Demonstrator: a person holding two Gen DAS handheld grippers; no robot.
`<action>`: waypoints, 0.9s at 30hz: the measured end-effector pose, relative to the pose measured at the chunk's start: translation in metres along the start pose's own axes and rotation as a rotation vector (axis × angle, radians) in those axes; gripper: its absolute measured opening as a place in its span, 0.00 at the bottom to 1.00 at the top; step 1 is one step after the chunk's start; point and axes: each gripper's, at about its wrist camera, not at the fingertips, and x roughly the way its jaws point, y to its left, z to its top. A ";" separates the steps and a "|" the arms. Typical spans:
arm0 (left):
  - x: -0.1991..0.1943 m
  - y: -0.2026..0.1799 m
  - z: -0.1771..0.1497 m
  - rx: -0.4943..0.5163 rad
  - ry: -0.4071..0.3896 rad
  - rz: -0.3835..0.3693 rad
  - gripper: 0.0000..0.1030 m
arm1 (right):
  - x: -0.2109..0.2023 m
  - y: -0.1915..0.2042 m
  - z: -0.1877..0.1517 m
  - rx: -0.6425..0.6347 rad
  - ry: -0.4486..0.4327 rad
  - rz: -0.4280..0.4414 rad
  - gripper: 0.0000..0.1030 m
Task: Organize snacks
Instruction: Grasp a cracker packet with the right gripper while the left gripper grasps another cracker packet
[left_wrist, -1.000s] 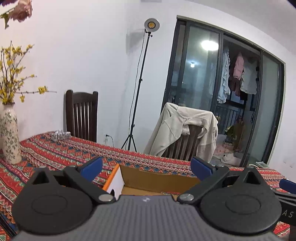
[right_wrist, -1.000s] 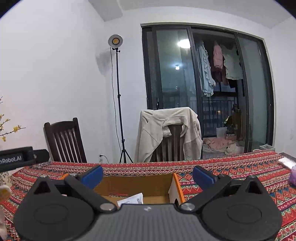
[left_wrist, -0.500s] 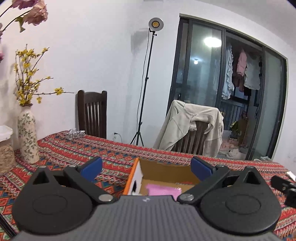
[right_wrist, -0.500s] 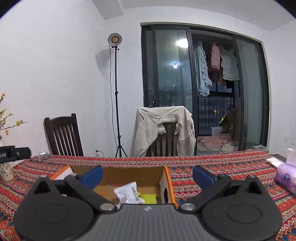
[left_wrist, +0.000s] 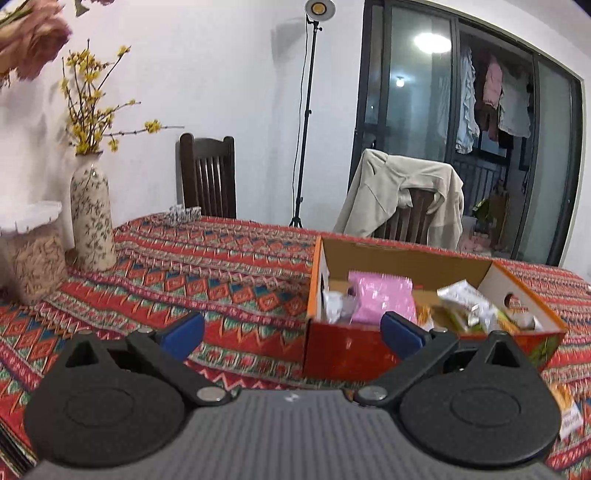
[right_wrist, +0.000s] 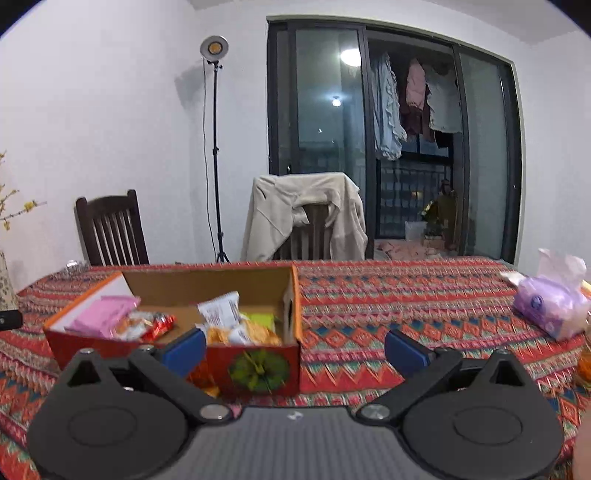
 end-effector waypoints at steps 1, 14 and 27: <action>0.000 0.002 -0.004 0.001 0.007 -0.002 1.00 | -0.001 -0.002 -0.004 0.002 0.010 -0.004 1.00; 0.013 0.010 -0.031 -0.047 0.069 -0.054 1.00 | 0.012 -0.003 -0.039 -0.039 0.171 -0.014 0.98; 0.027 0.021 -0.033 -0.113 0.156 -0.085 1.00 | 0.066 0.013 -0.043 -0.042 0.367 0.041 0.60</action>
